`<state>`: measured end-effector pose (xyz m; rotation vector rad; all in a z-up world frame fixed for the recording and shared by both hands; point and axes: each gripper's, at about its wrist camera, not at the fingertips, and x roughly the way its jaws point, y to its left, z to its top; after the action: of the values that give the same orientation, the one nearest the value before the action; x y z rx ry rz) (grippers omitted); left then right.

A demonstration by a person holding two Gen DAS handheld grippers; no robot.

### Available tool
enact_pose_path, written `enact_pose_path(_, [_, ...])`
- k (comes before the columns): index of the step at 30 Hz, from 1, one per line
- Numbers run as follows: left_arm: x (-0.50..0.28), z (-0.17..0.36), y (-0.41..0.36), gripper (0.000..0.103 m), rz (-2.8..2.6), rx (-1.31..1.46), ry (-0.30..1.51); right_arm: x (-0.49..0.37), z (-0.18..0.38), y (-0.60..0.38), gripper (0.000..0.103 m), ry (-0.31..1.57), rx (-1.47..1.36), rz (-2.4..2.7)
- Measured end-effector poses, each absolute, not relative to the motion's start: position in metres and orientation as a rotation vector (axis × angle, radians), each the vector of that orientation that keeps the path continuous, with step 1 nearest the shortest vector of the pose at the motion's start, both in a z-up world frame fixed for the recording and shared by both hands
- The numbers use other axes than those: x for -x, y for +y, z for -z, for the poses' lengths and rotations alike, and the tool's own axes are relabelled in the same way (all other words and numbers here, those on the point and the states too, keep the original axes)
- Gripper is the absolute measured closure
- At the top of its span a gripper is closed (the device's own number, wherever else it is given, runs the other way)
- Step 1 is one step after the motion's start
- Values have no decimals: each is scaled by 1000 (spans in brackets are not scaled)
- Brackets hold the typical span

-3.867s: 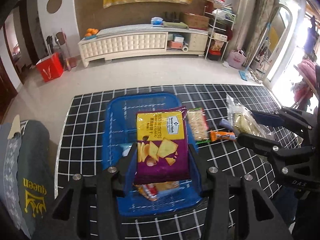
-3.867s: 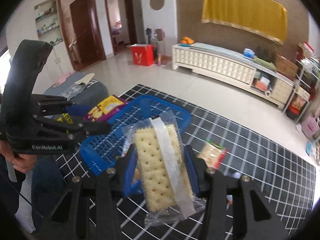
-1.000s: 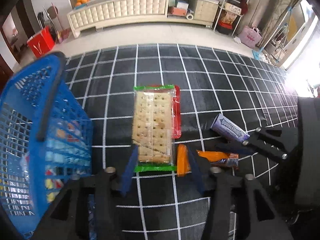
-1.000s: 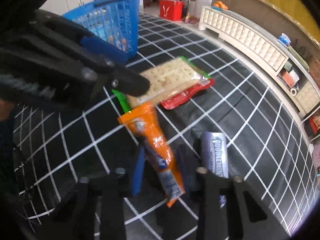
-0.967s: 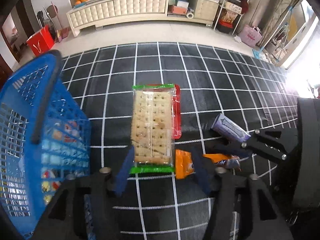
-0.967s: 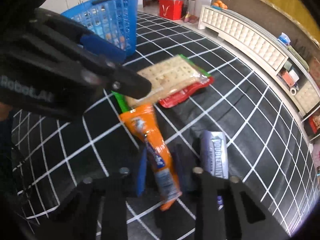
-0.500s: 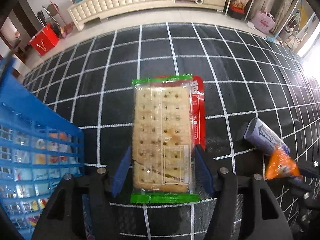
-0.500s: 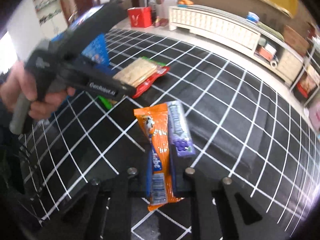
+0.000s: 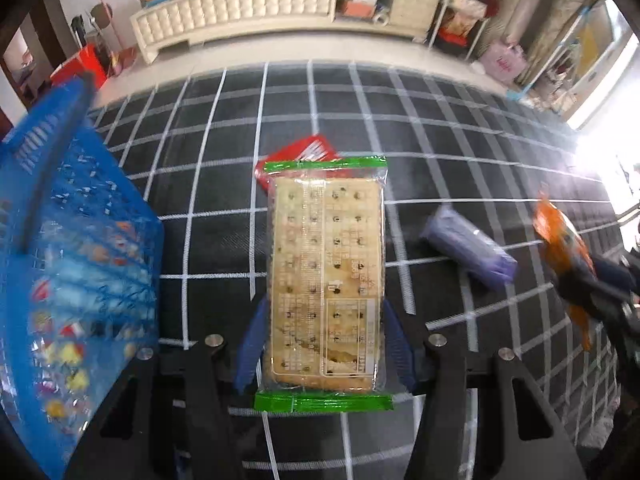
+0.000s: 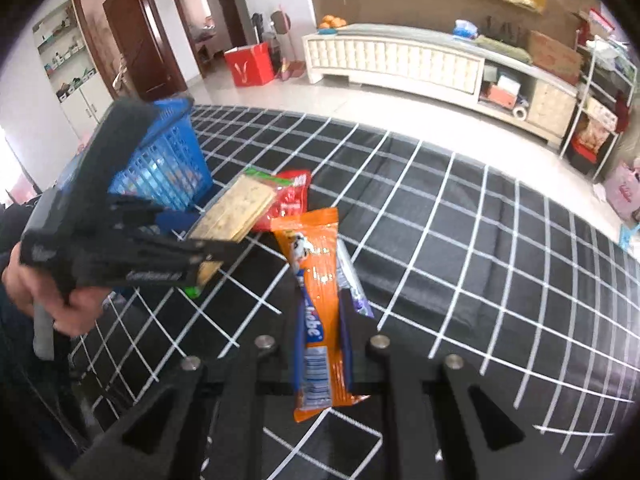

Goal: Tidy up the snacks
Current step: 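Lift the cracker pack with the left tool toward the basket while the right tool lifts the orange bar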

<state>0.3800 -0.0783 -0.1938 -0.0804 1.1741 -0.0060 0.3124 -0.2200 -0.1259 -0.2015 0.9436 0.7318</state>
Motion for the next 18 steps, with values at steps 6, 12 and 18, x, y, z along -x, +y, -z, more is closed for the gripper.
enact_pose_path(6, [-339, 131, -79, 51, 54, 58, 1049, -292, 83, -216, 84, 890, 179, -706])
enact_pose_path(12, [-297, 78, -45, 51, 67, 80, 947, -269, 44, -180, 84, 835, 185, -723])
enact_pose_path(18, [-249, 53, 17, 50, 10, 96, 912, -250, 26, -124, 84, 804, 211, -778])
